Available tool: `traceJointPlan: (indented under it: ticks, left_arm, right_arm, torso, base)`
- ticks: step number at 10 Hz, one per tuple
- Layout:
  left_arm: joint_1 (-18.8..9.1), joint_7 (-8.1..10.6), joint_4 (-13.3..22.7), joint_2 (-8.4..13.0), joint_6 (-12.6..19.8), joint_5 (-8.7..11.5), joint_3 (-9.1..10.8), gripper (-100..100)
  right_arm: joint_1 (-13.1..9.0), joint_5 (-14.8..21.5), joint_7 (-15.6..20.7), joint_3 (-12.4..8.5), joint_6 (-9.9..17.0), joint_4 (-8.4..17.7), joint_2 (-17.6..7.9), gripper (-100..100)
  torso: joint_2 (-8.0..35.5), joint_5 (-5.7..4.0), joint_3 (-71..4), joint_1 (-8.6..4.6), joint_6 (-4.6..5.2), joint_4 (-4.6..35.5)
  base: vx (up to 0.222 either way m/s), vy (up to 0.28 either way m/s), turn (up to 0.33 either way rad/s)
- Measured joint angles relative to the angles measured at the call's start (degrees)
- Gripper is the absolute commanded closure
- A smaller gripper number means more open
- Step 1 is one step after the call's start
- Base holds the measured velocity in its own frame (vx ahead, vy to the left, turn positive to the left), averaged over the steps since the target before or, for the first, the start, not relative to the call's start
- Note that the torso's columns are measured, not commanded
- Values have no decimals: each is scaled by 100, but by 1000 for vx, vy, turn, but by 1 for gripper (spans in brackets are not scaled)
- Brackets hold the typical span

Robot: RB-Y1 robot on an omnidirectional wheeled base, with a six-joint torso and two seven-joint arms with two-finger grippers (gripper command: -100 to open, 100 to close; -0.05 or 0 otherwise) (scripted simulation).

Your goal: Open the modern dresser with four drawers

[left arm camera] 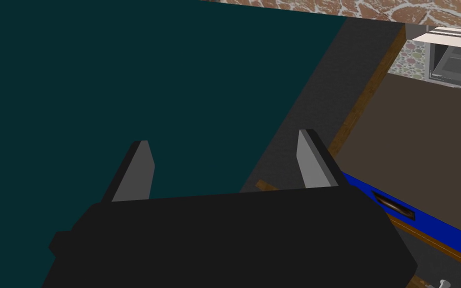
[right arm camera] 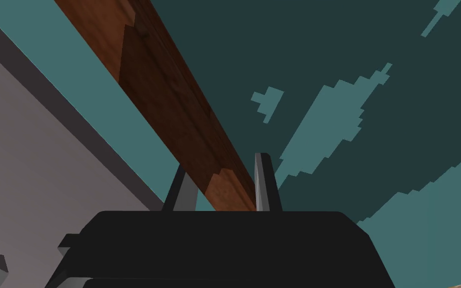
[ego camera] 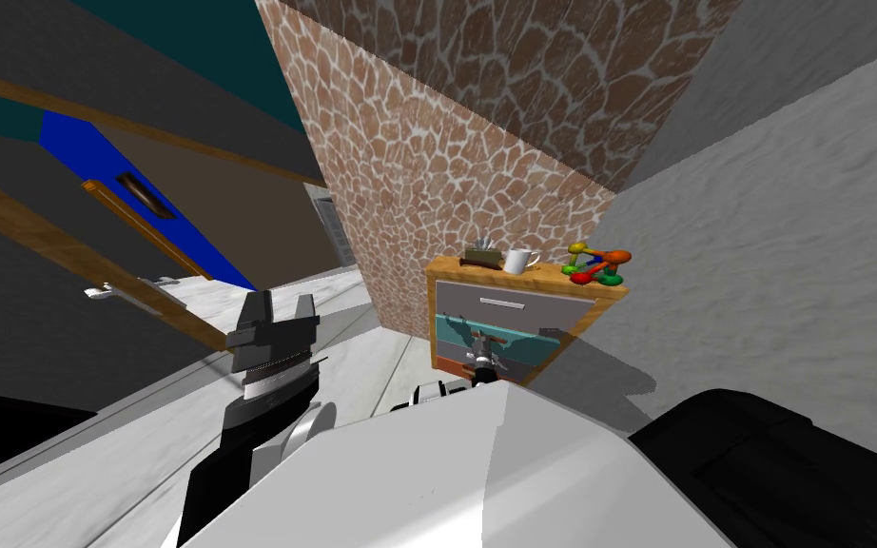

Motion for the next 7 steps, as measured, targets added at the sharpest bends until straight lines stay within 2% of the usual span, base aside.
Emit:
traceJointPlan:
  ticks: [5, 7]
  left_arm:
    - [0, 0, 0, 0, 0, 0, 0, 0]
    - [0, 0, 0, 0, 0, 0, 0, 0]
  right_arm:
    - [-587, -561, 199, 346, 253, 438, -159, 100]
    - [-921, -804, 206, 501, 369, 733, -251, 100]
  torso:
    - [-14, 1, -9, -6, 3, -3]
    - [-14, -2, -9, -12, 7, -8]
  base:
    - [-66, 2, -15]
    - [-77, 0, -23]
